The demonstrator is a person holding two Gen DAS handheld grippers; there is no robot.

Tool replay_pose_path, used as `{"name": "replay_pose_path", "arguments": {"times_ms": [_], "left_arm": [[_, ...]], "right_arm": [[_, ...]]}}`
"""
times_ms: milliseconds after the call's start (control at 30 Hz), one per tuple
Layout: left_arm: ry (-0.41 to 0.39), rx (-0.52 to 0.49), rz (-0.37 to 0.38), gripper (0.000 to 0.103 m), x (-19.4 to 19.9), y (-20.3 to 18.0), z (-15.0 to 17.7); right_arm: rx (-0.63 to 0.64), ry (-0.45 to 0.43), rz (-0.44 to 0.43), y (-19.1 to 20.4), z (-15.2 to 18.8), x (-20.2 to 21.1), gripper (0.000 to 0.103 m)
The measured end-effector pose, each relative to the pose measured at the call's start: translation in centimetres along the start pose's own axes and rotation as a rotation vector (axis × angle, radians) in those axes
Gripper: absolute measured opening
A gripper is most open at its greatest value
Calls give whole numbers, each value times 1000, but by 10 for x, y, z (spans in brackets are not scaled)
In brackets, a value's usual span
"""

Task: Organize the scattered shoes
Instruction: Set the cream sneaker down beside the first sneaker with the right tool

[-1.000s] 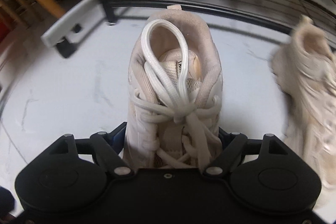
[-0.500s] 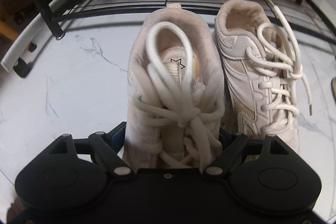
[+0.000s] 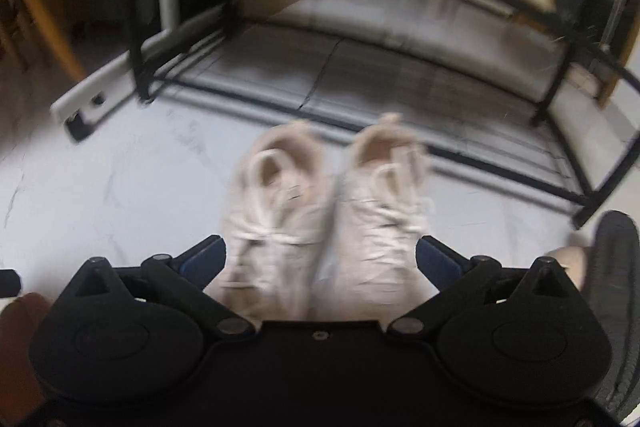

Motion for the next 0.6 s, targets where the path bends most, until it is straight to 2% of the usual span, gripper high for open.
{"name": "replay_pose_path", "arguments": {"times_ms": [133, 167, 233, 267, 300, 333, 400, 433, 467, 600], "left_arm": [[17, -24, -3, 102, -4, -4, 5], [22, -32, -1, 102, -6, -5, 6], [25, -41, 0, 102, -7, -7, 7], [25, -44, 1, 102, -7, -7, 8], [26, -47, 2, 102, -8, -8, 8], [26, -50, 2, 102, -8, -9, 8], [32, -46, 6, 102, -9, -8, 9], [36, -42, 8, 102, -10, -8, 9], [40, -38, 9, 102, -11, -8, 9], [46, -24, 8, 102, -12, -6, 9]], "right_arm": [[-9, -8, 45, -16, 9, -16, 103], [-5, -7, 33, -17, 11, -20, 103], [13, 2, -10, -13, 15, -29, 103], [22, 15, -57, -10, 19, -31, 103], [43, 40, -142, -3, 24, -31, 103], [48, 42, -156, -1, 26, -28, 103], [114, 40, -204, 10, 29, -23, 95], [151, 42, -219, 15, 30, -21, 81], [133, 72, -237, 17, 30, -26, 68], [41, 176, -291, 17, 27, -42, 65]]}}
Point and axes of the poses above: each gripper's, at about its wrist camera, not at the fingertips, and x roughly against the way its jaws point, y to its left, z to its underside, the point moved 4 cm from there along -x, roughly the way its jaws point, and after that the axes turned 10 degrees about z, right-handed, at the moved point
